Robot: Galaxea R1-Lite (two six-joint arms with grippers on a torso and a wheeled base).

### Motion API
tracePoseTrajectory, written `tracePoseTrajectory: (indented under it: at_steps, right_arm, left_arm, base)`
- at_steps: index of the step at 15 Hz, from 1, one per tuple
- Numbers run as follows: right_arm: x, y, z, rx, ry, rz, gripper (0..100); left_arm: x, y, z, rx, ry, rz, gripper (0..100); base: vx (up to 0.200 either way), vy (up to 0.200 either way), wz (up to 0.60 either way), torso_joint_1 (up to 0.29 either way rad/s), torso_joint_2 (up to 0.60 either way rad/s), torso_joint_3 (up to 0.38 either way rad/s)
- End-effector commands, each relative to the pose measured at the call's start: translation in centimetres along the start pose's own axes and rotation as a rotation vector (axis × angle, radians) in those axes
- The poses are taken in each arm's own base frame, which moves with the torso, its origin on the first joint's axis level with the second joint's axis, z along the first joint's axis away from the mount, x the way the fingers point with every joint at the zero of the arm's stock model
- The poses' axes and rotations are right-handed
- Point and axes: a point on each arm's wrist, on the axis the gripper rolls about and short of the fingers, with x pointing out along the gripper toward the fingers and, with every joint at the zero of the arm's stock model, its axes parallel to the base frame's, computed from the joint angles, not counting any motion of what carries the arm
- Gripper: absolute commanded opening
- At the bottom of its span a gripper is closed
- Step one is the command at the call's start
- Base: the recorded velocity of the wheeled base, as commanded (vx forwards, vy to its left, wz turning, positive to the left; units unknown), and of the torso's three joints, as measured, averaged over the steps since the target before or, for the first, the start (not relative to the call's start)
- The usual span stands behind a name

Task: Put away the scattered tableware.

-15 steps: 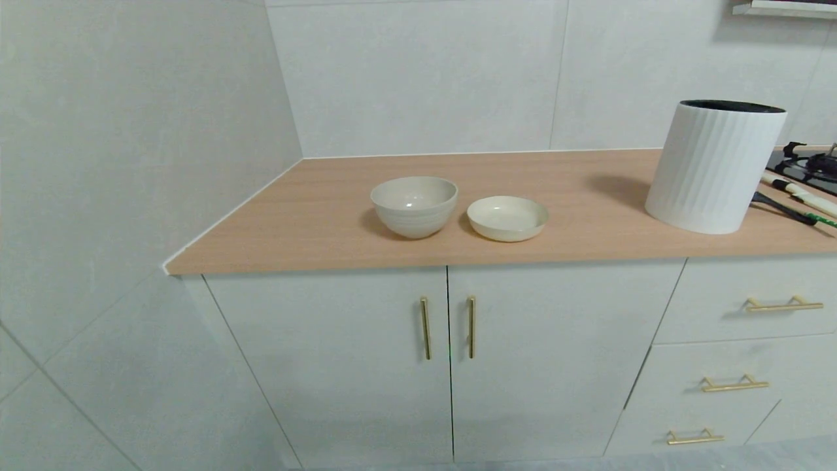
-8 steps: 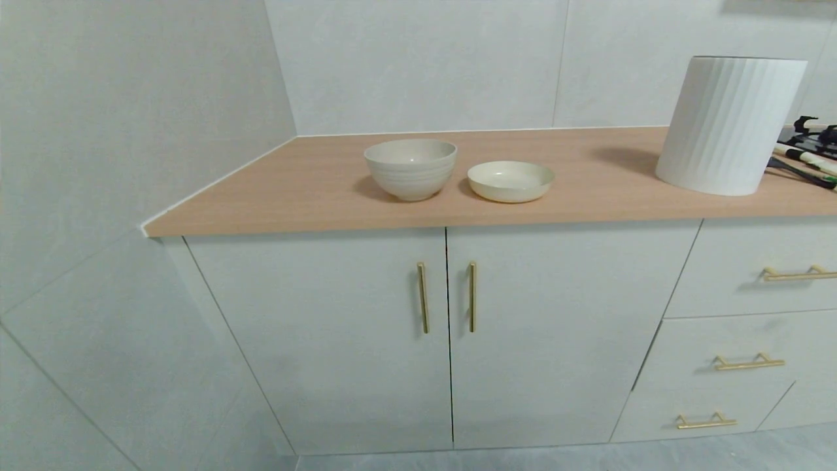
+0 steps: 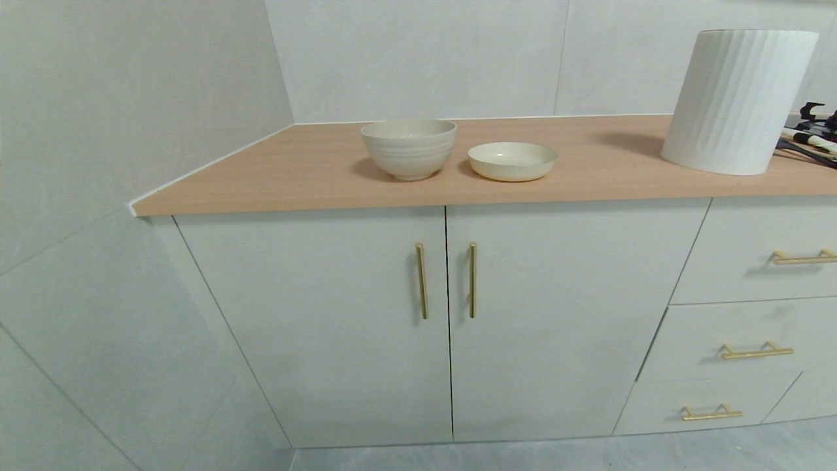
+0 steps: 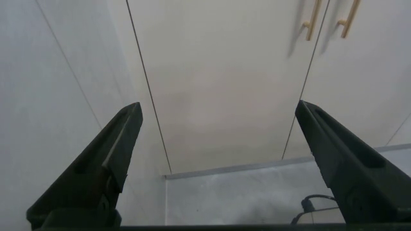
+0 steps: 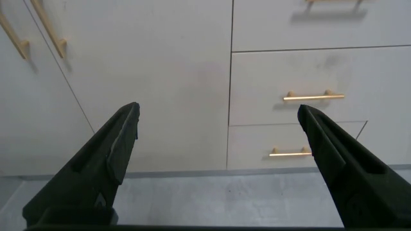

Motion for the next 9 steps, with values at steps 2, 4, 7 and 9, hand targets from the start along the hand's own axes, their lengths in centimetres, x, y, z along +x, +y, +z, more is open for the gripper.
tracePoseTrajectory:
  at_steps: [2, 4, 7, 9]
  right_arm:
    - [0.00, 0.00, 0.00, 0.000, -0.001, -0.001, 100]
    - [0.00, 0.00, 0.00, 0.000, -0.001, 0.001, 100]
    - [0.00, 0.00, 0.00, 0.000, -0.001, 0.001, 100]
    - [0.00, 0.00, 0.00, -0.005, -0.001, 0.002, 100]
  left_arm:
    - [0.00, 0.00, -0.01, 0.000, 0.000, 0.000, 100]
    - [0.00, 0.00, -0.01, 0.000, 0.000, 0.000, 100]
    - [0.00, 0.00, -0.01, -0.002, 0.000, 0.000, 100]
    - [0.00, 0.00, -0.01, -0.002, 0.000, 0.000, 100]
  base:
    - [0.200, 0.000, 0.00, -0.002, 0.00, 0.017]
    - [0.200, 0.000, 0.00, -0.005, 0.01, 0.005]
    - [0.000, 0.000, 0.00, 0.000, 0.00, 0.000]
    - [0.000, 0.000, 0.00, 0.000, 0.00, 0.000]
